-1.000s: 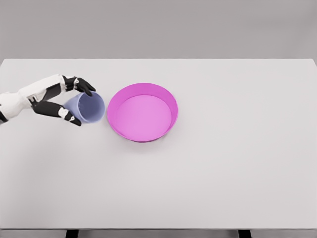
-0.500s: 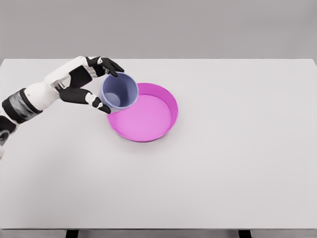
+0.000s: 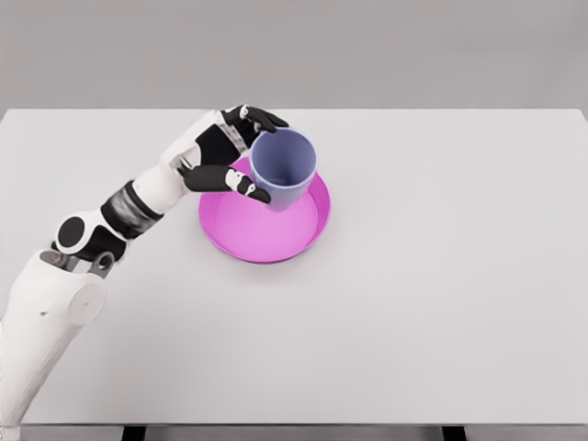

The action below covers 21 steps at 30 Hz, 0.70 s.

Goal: Flip the cup with left arm and place it on the plate

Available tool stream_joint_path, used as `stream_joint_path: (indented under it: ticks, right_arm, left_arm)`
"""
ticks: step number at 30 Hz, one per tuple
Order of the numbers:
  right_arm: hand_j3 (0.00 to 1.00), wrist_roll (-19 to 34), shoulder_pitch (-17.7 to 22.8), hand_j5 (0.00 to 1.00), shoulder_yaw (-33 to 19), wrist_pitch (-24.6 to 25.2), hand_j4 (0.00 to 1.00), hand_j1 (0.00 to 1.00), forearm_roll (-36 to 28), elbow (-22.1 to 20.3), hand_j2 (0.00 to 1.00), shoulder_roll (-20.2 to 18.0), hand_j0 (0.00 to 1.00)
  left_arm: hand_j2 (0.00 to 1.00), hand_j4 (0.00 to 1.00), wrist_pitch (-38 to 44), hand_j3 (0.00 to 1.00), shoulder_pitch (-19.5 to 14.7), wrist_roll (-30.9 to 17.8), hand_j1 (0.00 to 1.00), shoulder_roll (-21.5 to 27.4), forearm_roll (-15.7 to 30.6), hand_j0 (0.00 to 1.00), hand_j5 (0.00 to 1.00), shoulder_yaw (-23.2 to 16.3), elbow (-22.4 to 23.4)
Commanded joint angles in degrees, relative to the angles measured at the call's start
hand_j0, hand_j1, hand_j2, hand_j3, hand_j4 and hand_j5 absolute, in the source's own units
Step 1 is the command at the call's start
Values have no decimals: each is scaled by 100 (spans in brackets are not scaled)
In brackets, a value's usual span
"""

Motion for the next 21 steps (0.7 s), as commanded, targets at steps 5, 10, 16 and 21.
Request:
stream_joint_path:
  ticks: [5, 10, 16, 21]
  right_arm:
    - [100, 1, -9, 100, 0, 2, 100, 100, 0, 2, 100, -1, 100]
    - [100, 1, -9, 100, 0, -7, 100, 100, 0, -7, 100, -1, 100]
    - [100, 1, 0, 100, 0, 2, 100, 100, 0, 2, 100, -1, 100]
    - [100, 1, -9, 100, 0, 2, 100, 100, 0, 2, 100, -1, 100]
  left_arm:
    - [49, 49, 4, 49, 97, 1, 49, -61, 412, 49, 49, 10, 270]
    - [49, 49, 13, 49, 97, 1, 49, -44, 333, 49, 49, 36, 560]
    - [49, 49, 4, 49, 88, 1, 49, -158, 131, 49, 49, 19, 1096]
    - [49, 49, 4, 49, 88, 1, 49, -281, 113, 49, 49, 10, 1149]
